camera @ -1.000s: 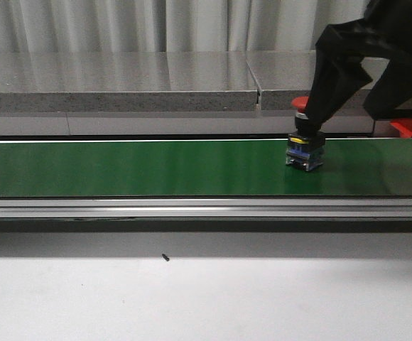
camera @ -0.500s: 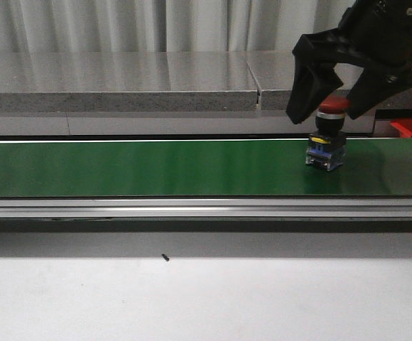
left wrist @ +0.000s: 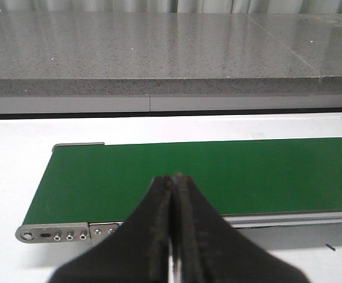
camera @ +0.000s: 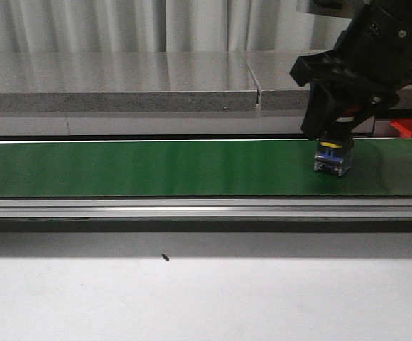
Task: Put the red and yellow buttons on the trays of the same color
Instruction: 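Lift the red button with the right gripper and carry it over the red tray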
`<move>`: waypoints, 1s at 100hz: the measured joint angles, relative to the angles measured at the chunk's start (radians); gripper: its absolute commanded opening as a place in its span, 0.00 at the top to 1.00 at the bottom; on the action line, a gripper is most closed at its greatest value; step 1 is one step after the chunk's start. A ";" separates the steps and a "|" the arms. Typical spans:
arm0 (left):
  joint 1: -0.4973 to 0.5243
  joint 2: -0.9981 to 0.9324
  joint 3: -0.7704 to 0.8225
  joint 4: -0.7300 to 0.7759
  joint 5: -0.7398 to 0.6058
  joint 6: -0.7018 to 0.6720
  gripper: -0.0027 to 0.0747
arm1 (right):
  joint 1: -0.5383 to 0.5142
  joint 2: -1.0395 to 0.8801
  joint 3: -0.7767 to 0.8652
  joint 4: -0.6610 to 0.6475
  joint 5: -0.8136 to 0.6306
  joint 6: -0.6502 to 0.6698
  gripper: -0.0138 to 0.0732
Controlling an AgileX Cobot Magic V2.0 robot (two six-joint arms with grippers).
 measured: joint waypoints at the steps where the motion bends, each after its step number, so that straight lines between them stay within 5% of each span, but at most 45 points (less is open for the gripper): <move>1: 0.000 0.000 0.000 0.000 0.000 0.000 0.99 | 0.000 0.000 0.000 0.000 0.003 0.000 0.76; 34: 0.000 0.000 0.000 0.000 0.000 0.000 0.99 | -0.075 0.000 -0.198 0.000 0.164 0.000 0.76; 76: 0.000 0.000 0.000 0.000 0.000 0.000 0.99 | -0.497 0.047 -0.506 0.000 0.243 0.000 0.76; 100: 0.000 0.000 0.000 0.000 0.000 0.000 0.99 | -0.637 0.220 -0.660 0.000 0.243 0.000 0.76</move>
